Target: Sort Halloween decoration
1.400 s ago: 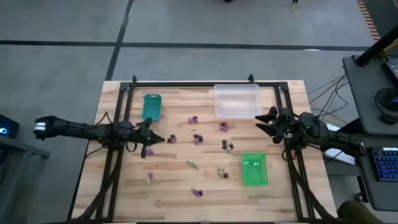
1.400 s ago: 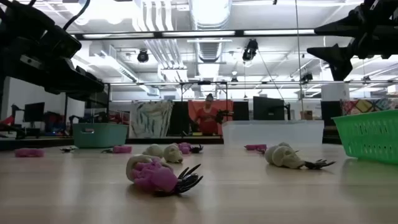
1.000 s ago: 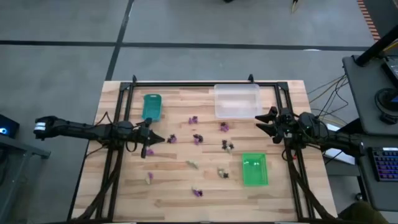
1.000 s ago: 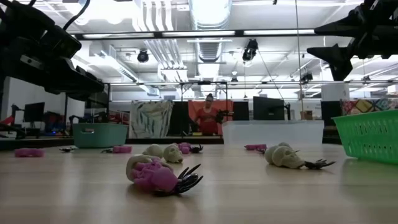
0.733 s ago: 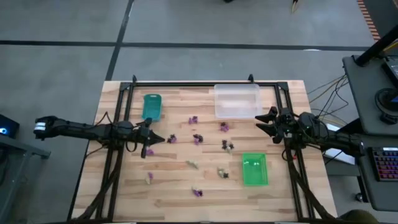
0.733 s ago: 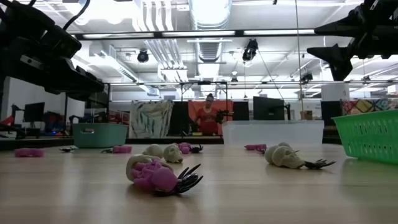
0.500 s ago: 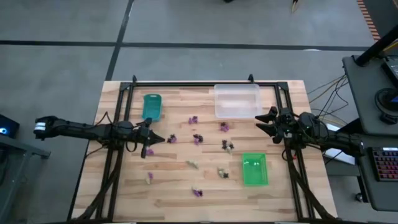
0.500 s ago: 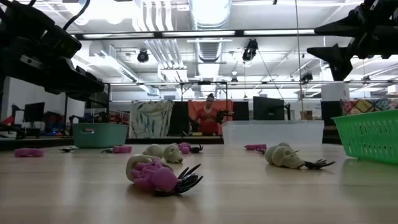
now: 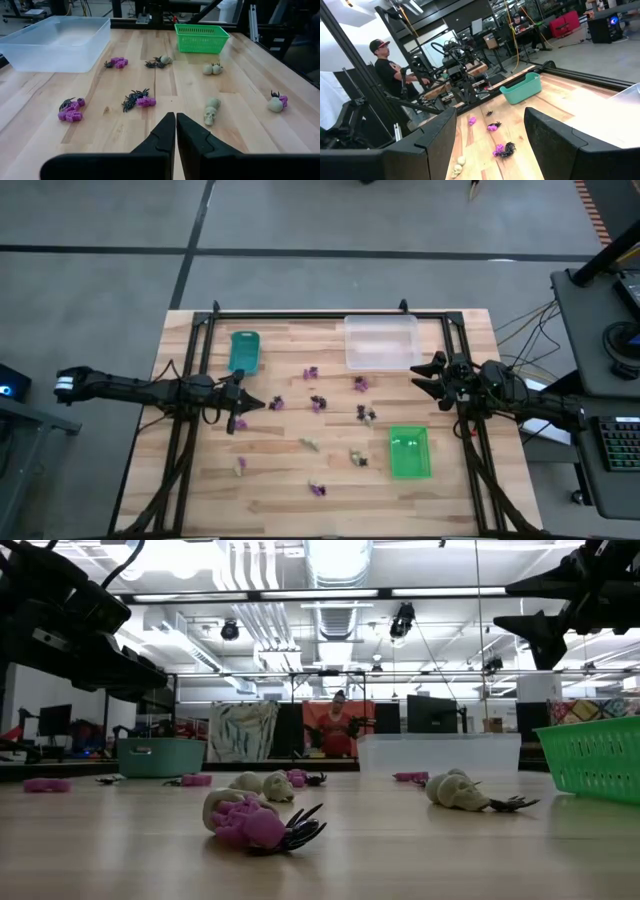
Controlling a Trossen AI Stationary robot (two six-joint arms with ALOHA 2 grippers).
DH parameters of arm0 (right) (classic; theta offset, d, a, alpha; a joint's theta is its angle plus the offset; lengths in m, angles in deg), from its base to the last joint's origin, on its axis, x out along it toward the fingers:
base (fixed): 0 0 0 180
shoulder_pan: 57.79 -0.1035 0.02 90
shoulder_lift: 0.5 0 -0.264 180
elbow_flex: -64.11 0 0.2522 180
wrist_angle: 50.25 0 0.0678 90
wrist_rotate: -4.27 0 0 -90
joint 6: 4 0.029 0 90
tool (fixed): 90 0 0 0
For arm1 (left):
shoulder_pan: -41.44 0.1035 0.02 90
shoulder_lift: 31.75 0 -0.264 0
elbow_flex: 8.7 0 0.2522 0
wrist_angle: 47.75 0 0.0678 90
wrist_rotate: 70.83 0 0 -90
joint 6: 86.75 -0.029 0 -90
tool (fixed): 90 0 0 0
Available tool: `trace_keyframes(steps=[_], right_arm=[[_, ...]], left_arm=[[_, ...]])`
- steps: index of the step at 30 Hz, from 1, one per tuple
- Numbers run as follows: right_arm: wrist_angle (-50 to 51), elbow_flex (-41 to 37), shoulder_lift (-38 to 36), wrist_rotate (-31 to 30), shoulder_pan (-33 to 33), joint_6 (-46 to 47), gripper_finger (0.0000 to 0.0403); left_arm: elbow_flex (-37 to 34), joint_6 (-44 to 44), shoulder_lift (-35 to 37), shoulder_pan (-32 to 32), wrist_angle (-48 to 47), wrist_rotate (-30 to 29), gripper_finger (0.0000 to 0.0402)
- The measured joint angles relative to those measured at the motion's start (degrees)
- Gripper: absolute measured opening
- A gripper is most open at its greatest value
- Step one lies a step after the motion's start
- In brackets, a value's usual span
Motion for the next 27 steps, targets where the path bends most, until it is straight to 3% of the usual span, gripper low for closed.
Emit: trace_keyframes(steps=[7,13,16,20,24,27], right_arm=[[-0.1,0.0,0.0,-0.4,0.0,-0.3,0.0226],[0.0,0.0,0.0,-0.5,0.0,-0.4,0.0226],[0.0,0.0,0.0,-0.4,0.0,0.3,0.0226],[-0.1,0.0,0.0,-0.4,0.0,5.0,0.0226],[-0.3,0.0,0.0,-0.5,0.0,14.6,0.0226],[-0.5,0.0,0.0,-0.5,0.0,15.1,0.0226]], left_arm=[[0.0,-1.5,0.0,0.0,0.0,-0.2,0.0000],[0.0,-24.8,0.0,0.0,7.8,-2.0,0.0000],[0.0,-29.1,0.0,0.0,11.9,-2.1,0.0000],[0.0,-27.2,-0.3,0.0,16.6,-2.1,0.0000],[0.0,-10.1,-1.2,-0.1,28.4,-1.0,0.0000],[0.0,-0.4,-1.7,0.0,37.7,-1.0,0.0000]])
